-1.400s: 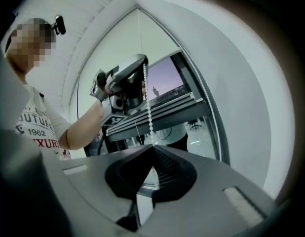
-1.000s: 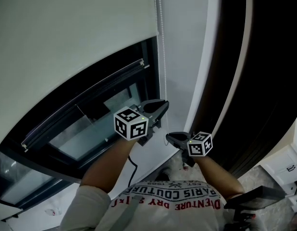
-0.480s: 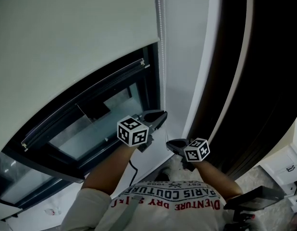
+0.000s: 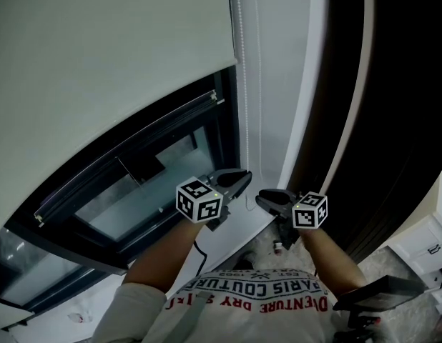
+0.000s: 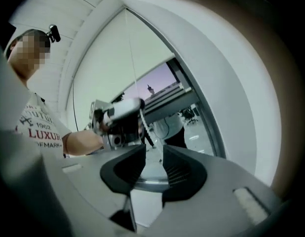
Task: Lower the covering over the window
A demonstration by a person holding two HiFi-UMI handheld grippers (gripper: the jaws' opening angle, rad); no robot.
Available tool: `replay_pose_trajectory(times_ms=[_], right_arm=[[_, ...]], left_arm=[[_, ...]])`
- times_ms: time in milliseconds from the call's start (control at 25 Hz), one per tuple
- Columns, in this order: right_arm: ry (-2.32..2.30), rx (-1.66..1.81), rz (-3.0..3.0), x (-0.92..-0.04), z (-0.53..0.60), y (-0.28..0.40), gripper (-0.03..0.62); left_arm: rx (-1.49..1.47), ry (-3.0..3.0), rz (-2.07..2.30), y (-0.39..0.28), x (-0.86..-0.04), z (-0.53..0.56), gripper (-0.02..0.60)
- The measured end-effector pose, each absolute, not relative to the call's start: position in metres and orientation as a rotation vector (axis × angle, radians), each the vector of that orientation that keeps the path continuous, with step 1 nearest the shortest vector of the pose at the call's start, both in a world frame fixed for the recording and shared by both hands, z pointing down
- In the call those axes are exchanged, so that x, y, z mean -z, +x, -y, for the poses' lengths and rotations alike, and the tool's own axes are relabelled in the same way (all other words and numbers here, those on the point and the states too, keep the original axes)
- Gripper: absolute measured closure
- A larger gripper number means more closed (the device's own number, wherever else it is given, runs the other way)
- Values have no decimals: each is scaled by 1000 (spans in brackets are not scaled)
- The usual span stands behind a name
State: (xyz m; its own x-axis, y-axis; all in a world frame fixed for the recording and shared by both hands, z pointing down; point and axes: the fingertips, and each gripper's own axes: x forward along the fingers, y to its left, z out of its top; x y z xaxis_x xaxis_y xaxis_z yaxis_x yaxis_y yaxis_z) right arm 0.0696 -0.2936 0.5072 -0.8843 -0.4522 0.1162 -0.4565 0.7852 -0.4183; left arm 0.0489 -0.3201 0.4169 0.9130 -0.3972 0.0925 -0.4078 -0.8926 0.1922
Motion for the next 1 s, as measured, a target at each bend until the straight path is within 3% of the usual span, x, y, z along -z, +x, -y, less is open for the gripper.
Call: replay_pose_trajectory(times_ms=[440, 680, 880, 1000], right_arm=[[761, -181, 3185, -295, 316, 51, 490], [738, -140, 3193, -269, 320, 27, 490], [762, -55, 3143, -270, 322, 24, 580], [782, -62, 3142, -271, 326, 26, 578]], left_arm=[[-59, 2889, 556, 52, -415, 306, 576], [-76, 2907, 538, 55, -413, 301, 575], [-65, 2913, 531, 55, -414, 299, 575], [-57, 2915, 540, 53, -414, 301, 575]])
